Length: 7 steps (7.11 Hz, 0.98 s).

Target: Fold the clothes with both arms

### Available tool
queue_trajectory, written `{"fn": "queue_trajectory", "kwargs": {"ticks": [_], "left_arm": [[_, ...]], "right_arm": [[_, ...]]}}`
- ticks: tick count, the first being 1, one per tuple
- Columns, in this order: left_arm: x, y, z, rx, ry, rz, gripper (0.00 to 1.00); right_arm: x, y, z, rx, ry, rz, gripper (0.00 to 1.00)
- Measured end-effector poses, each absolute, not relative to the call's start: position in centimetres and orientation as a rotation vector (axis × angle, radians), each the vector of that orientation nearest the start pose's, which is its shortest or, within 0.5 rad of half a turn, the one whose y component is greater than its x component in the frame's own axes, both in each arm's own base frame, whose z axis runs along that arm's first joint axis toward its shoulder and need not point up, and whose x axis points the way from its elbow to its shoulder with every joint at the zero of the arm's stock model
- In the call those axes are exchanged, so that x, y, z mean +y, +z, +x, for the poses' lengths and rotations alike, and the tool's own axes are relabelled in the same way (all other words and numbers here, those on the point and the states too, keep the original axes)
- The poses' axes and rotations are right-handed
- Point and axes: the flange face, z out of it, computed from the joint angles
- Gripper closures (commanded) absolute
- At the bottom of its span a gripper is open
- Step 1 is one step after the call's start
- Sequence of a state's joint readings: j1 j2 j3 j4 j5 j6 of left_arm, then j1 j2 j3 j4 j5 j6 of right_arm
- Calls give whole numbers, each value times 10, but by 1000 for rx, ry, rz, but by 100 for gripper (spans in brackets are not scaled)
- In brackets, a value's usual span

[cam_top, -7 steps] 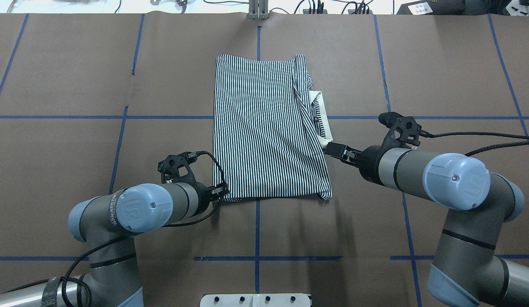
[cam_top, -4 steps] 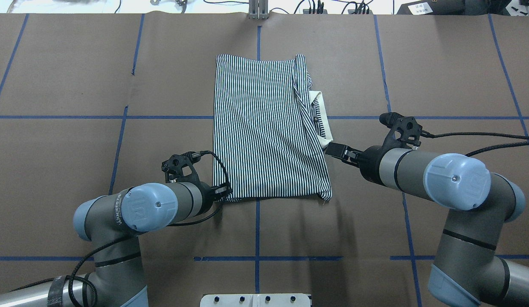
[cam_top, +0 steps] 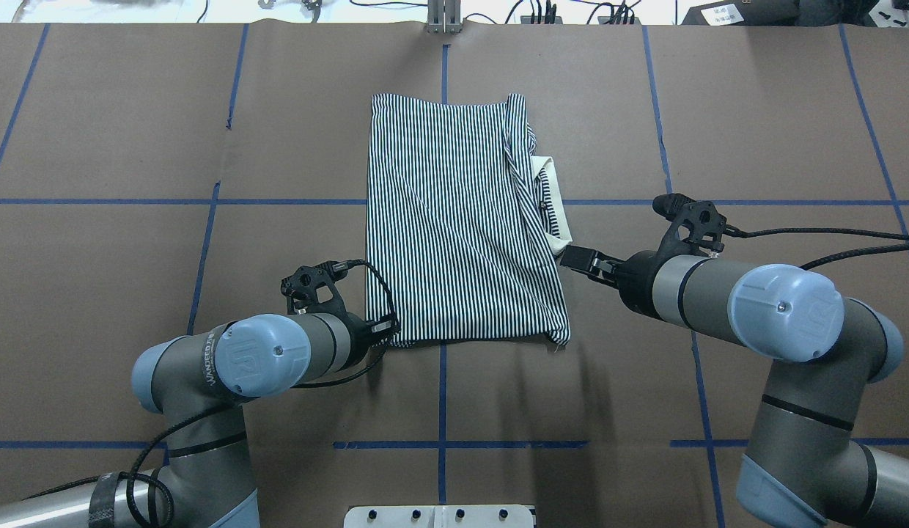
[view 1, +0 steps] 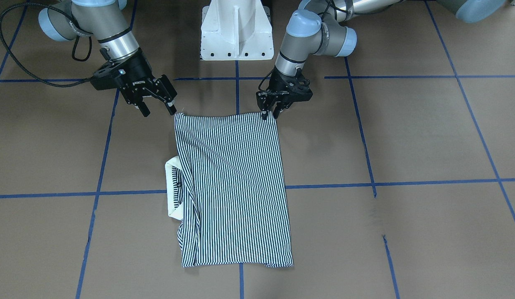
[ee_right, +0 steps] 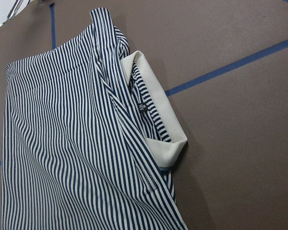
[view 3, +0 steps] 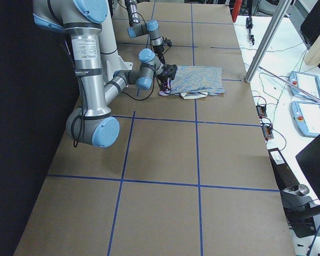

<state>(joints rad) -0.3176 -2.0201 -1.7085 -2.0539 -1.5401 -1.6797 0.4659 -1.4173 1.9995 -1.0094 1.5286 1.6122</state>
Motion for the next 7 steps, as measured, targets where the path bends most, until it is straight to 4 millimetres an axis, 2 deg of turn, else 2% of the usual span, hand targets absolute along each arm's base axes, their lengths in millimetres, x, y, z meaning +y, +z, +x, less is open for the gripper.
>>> {"fn": "queue_trajectory", "kwargs": {"ticks": [1, 3, 4, 6, 7], "left_arm": [[-331, 288, 572, 1069, -399, 141, 100], [-331, 284, 570, 1078, -395, 144, 100], [-330, 282, 568, 1082, -394, 145, 100], [-330, 280, 568, 1085, -394, 144, 100], [-330, 279, 568, 1087, -394, 144, 100]], "right_arm": [[-357, 318, -408, -1121, 474, 282, 0], [-347, 315, -423, -1111, 507, 272, 14], [-340, 303, -442, -1086, 558, 238, 23], [-324, 249, -499, -967, 676, 129, 21], [-319, 238, -521, -908, 700, 102, 21]]}}
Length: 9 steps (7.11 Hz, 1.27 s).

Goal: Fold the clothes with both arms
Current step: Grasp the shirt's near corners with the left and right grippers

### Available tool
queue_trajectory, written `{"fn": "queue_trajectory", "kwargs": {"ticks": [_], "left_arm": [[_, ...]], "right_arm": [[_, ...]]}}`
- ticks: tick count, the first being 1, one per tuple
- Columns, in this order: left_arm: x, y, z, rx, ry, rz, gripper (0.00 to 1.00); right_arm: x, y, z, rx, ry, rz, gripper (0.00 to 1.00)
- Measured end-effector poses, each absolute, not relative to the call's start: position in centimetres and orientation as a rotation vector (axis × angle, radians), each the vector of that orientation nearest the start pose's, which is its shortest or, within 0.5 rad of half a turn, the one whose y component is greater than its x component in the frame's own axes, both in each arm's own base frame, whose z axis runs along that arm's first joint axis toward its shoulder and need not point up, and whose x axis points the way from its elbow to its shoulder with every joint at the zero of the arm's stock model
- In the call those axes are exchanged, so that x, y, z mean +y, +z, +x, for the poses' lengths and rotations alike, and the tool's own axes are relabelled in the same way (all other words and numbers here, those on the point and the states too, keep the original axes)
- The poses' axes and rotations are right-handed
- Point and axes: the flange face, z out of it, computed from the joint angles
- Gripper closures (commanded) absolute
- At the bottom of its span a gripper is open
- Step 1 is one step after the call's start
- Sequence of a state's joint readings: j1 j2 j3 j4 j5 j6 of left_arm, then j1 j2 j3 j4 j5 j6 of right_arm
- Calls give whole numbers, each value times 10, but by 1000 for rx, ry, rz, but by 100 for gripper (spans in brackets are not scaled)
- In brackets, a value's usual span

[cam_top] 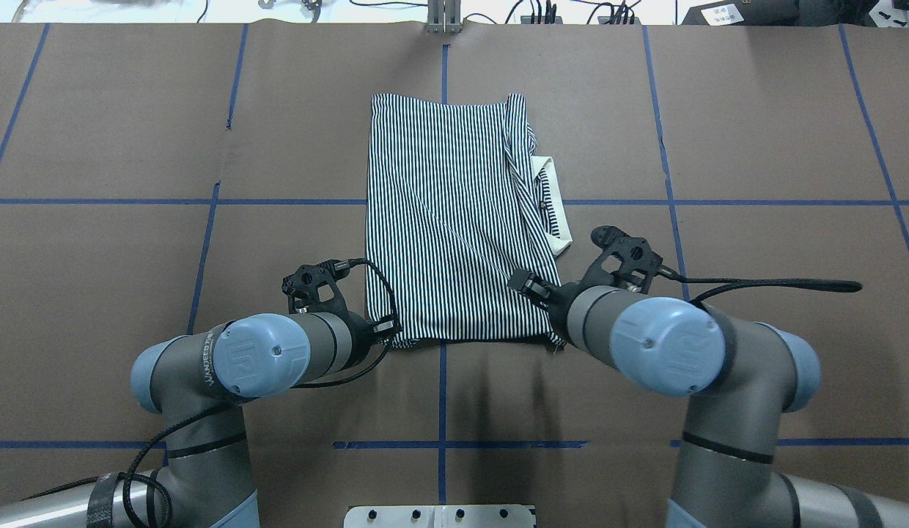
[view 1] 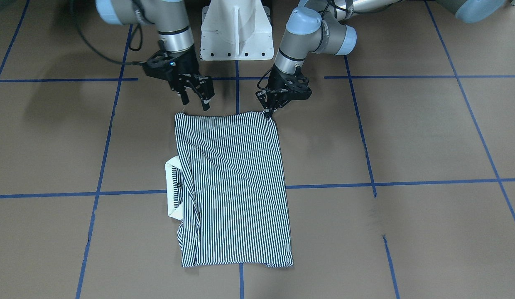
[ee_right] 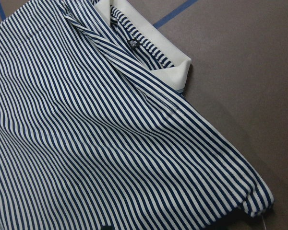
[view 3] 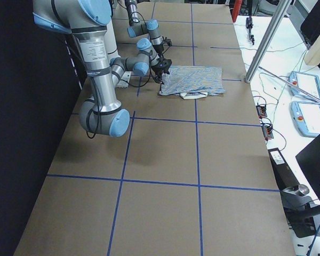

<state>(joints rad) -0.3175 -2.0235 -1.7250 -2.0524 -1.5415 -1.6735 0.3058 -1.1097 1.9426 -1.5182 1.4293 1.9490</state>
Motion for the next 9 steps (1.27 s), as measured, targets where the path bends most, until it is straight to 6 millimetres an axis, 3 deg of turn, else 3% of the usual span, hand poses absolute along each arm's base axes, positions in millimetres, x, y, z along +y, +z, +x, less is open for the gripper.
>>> {"fn": "queue_trajectory", "kwargs": {"ticks": [2, 5, 9], "left_arm": [[-330, 275, 568, 1093, -393, 144, 100], [-330, 269, 566, 1105, -393, 145, 100], [-330, 269, 566, 1106, -393, 145, 100]], "right_arm": [[-317, 255, -549, -813, 703, 90, 26], [-337, 274, -548, -733, 719, 109, 25], [-342, 292, -565, -681, 714, 113, 25]]}}
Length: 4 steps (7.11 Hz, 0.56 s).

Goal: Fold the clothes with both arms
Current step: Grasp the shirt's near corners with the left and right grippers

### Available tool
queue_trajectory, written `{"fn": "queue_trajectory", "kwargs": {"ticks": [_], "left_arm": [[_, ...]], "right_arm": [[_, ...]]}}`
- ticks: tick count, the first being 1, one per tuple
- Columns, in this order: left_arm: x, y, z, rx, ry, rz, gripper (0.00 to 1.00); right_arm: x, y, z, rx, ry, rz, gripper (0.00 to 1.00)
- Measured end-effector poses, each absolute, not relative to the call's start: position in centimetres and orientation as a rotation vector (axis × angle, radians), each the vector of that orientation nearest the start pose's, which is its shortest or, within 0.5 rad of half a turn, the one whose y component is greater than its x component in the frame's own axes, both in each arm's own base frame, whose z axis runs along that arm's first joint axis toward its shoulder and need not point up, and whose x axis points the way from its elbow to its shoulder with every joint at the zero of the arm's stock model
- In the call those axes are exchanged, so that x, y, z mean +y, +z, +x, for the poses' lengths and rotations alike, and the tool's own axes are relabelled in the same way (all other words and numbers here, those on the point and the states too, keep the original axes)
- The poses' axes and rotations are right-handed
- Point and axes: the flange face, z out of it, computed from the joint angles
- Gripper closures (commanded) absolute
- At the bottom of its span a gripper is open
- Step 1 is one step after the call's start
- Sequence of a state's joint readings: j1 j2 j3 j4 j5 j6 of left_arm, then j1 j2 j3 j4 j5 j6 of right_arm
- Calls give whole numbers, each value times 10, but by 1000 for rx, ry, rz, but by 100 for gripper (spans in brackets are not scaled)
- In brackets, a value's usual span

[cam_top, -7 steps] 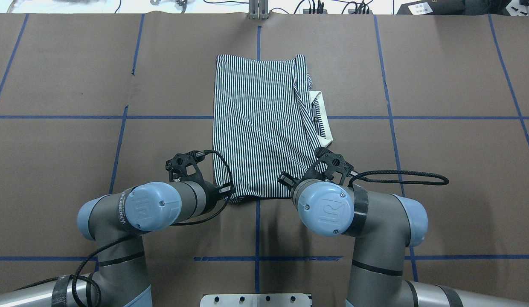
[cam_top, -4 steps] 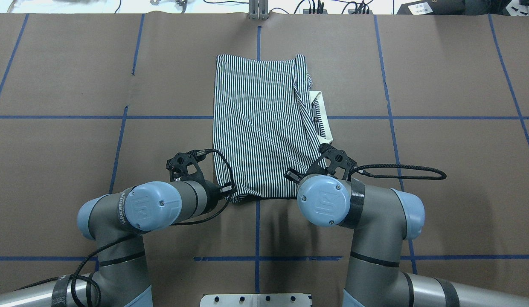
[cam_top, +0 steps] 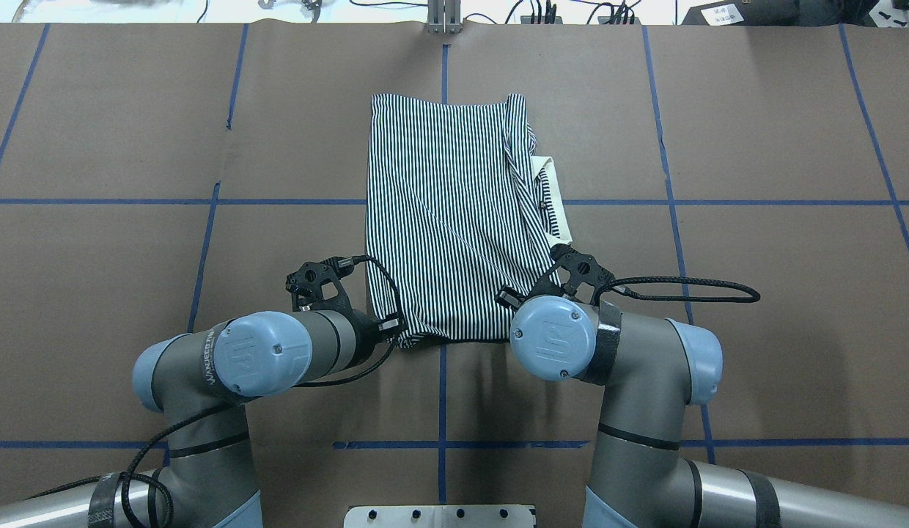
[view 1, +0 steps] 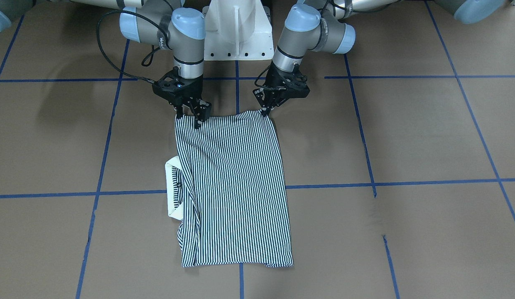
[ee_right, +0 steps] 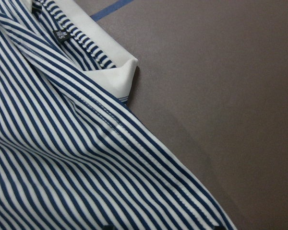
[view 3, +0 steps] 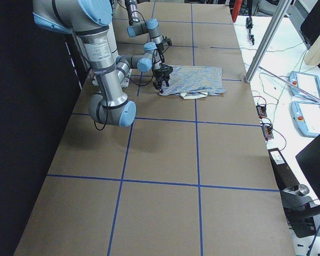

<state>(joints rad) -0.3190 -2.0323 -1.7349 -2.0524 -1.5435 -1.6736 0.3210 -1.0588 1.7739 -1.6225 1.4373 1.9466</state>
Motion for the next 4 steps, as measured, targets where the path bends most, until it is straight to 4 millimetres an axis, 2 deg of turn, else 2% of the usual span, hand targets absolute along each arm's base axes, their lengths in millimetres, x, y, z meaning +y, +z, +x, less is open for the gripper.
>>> {"fn": "queue_trajectory", "kwargs": {"ticks": [1, 2, 3, 4], "left_arm": [[-330, 269, 566, 1106, -392, 144, 100], [-330, 269, 566, 1106, -392, 144, 100], [-330, 269, 566, 1106, -392, 144, 100], [-330, 269, 566, 1107, -392, 144, 100]], "right_arm": [[-342, 293, -570, -676, 711, 112, 25], [-339, 293, -574, -673, 707, 110, 31], [-337, 294, -577, -670, 705, 109, 61], [-336, 295, -578, -669, 706, 108, 84]]}}
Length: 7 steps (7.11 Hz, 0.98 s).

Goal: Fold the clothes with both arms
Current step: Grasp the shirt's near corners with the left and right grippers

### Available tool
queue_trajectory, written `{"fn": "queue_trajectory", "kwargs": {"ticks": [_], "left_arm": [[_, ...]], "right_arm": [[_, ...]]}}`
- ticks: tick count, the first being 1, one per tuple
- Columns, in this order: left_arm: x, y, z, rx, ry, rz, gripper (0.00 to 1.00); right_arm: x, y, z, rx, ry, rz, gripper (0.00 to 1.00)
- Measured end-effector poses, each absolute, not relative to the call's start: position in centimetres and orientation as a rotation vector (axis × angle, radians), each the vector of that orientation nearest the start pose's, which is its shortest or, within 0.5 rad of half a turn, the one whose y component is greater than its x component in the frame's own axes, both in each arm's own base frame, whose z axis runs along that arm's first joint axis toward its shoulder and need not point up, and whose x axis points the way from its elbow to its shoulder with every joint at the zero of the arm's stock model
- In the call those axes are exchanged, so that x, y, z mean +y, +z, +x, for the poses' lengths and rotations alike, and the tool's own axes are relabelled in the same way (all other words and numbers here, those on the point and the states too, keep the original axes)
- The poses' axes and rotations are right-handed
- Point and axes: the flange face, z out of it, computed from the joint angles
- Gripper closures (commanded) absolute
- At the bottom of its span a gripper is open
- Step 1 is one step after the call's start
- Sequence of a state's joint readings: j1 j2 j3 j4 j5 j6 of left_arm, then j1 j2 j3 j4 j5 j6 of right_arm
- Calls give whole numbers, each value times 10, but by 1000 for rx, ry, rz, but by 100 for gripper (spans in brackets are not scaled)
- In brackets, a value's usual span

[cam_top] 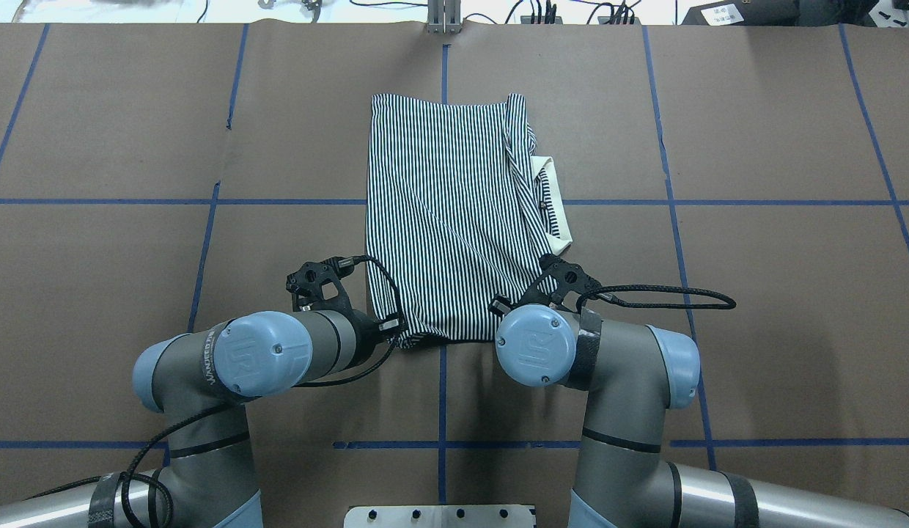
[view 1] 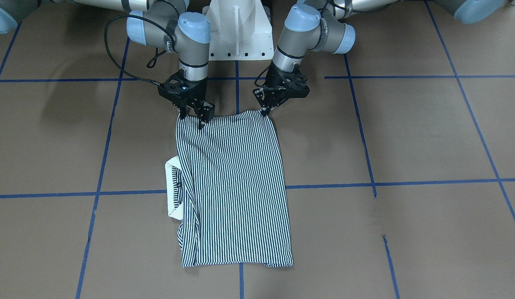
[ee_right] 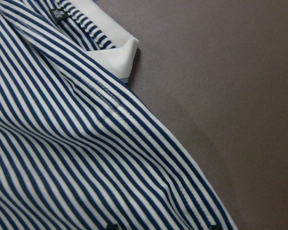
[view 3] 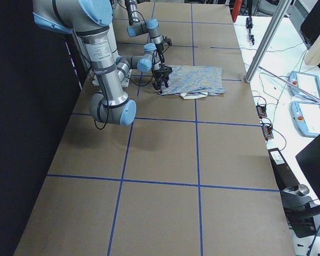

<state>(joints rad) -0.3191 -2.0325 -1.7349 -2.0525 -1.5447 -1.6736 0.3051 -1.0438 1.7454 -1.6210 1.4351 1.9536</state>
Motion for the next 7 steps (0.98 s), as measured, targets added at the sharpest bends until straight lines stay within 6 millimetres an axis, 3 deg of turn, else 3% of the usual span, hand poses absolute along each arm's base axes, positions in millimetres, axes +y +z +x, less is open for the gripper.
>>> {"fn": "queue_trajectory", "kwargs": {"ticks": [1, 5, 7], "left_arm": [[-330, 269, 566, 1107, -392, 144, 100], [-330, 268, 566, 1108, -392, 144, 100], [-329, 262, 561, 1119, -386, 146, 100]], "right_arm": [[-336, 295, -579, -670, 711, 107, 100], [-339, 293, -577, -682, 751, 100, 100], [-345, 279, -572, -710, 762, 103, 100]]}}
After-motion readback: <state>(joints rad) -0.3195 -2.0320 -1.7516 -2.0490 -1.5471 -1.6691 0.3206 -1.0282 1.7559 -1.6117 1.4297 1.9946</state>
